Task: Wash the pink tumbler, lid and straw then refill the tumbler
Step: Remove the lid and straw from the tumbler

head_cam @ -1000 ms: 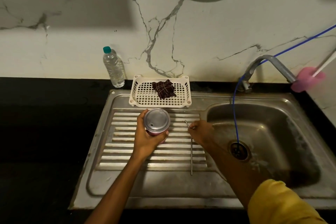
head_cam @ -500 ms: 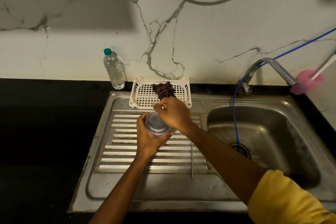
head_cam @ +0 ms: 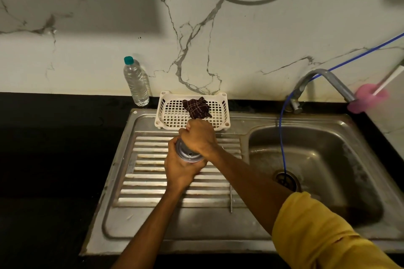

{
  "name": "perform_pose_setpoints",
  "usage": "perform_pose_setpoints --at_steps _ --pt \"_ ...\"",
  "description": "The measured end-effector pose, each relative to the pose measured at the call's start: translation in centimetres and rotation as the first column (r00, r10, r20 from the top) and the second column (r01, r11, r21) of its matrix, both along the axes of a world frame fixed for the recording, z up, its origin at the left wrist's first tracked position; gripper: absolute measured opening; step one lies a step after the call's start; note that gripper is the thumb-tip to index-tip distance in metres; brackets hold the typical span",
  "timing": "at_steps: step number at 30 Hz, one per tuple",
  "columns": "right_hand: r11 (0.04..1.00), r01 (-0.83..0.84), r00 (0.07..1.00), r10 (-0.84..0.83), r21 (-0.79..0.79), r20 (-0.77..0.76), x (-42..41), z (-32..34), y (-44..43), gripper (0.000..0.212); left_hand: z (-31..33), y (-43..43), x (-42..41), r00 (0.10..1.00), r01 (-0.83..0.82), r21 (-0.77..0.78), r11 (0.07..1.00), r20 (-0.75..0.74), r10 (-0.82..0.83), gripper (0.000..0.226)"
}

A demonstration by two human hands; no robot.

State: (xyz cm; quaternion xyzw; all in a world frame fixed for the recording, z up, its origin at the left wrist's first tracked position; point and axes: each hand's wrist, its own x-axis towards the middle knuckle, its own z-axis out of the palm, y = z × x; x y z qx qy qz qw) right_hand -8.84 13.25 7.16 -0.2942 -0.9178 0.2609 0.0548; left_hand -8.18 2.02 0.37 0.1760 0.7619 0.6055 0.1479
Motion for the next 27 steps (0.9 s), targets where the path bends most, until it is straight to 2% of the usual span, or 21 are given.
perform_pose_setpoints --at_steps 7,10,12,14,18,20,23,27 --pt "0.993 -0.046 0.998 0.041 -0.11 -0.048 0.0 -0.3 0.8 0.032 0.5 0.2 -0.7 0.999 0.036 -0.012 0.999 0.006 -0.036 0.1" --pt "0.984 -0.159 0.968 0.139 -0.084 -0.211 -0.2 0.9 0.9 0.03 0.8 0.1 -1.5 0.995 0.083 0.04 0.996 0.059 -0.085 0.081" --pt "0.967 -0.252 0.948 0.252 0.03 -0.196 -1.0 2.1 -0.2 0.028 0.6 0.2 -1.4 0.989 0.099 0.072 0.993 0.107 -0.106 0.066" --pt "0.964 -0.261 0.948 0.264 0.039 -0.176 -1.4 2.5 -1.0 0.029 0.0 0.3 -0.6 0.986 0.121 0.068 0.99 0.105 -0.128 0.055" --pt "0.979 -0.189 0.961 0.17 -0.07 -0.218 -0.7 1.3 0.1 0.028 0.2 0.2 0.0 0.986 0.145 0.061 0.988 0.07 -0.149 0.039" --pt "0.985 -0.133 0.957 0.098 -0.112 -0.273 0.0 0.9 1.0 0.026 0.2 0.1 -0.3 0.988 0.148 0.052 0.988 0.048 -0.15 0.05" --pt "0.974 -0.062 0.941 -0.016 -0.217 -0.338 1.0 1.2 2.0 0.026 0.3 0.0 -0.7 0.984 0.178 0.067 0.982 -0.009 -0.178 0.083" --pt "0.926 0.053 0.906 -0.201 -0.373 -0.371 2.7 1.5 4.4 0.028 0.6 -0.1 -1.0 0.976 0.208 0.063 0.976 -0.082 -0.203 0.082"
